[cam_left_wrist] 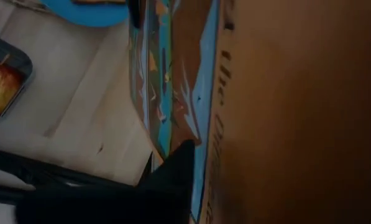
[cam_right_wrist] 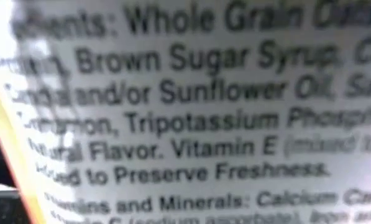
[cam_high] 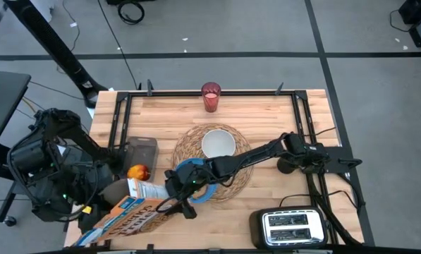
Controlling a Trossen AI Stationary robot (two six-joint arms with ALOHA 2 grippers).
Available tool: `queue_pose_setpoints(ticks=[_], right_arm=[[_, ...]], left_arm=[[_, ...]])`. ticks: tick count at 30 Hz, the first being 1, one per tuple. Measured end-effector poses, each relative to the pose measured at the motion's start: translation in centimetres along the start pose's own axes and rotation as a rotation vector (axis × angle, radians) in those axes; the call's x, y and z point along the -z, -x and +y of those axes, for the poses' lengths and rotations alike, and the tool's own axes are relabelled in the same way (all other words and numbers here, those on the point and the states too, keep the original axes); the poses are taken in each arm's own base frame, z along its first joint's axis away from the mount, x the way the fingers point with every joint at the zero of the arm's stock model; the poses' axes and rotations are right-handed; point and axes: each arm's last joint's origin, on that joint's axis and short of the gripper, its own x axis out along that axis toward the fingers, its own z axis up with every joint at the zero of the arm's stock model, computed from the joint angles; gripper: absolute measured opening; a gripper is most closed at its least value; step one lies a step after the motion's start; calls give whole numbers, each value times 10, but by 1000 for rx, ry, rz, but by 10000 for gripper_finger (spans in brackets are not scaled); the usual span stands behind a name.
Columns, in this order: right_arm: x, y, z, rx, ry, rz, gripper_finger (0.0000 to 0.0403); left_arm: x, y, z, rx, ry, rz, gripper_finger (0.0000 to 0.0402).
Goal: Arrange a breakfast setting
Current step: Pour the cereal from the cereal box into the bowl
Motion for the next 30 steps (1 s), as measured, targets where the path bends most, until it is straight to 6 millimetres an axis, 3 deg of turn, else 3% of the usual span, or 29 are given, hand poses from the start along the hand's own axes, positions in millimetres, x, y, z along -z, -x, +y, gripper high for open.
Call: queue_pose_setpoints(ticks=[5, 8, 11, 15, 21, 25, 30], right_arm=[[-5, 23, 8, 3, 22, 155, 282], [-12, 42, 15, 1, 24, 229, 282], [-29, 69, 25, -3, 19, 247, 282], [-61, 119, 46, -6, 14, 216, 282], [-111, 218, 84, 25, -18, 46, 282], [-134, 281, 102, 182, 2, -118, 282], [-148, 329, 103, 384, 14, -279, 282]], left_arm=[[-8, 13, 5, 72, 2, -24, 151], [-14, 27, 3, 210, -4, -53, 194], [-21, 45, 1, 369, -25, -142, 210], [-29, 63, 4, 423, -136, -381, 202], [-38, 70, 4, 196, -387, -791, 189], [-46, 65, -4, 20, -452, -965, 199], [-69, 37, -25, -160, -496, -1042, 252]])
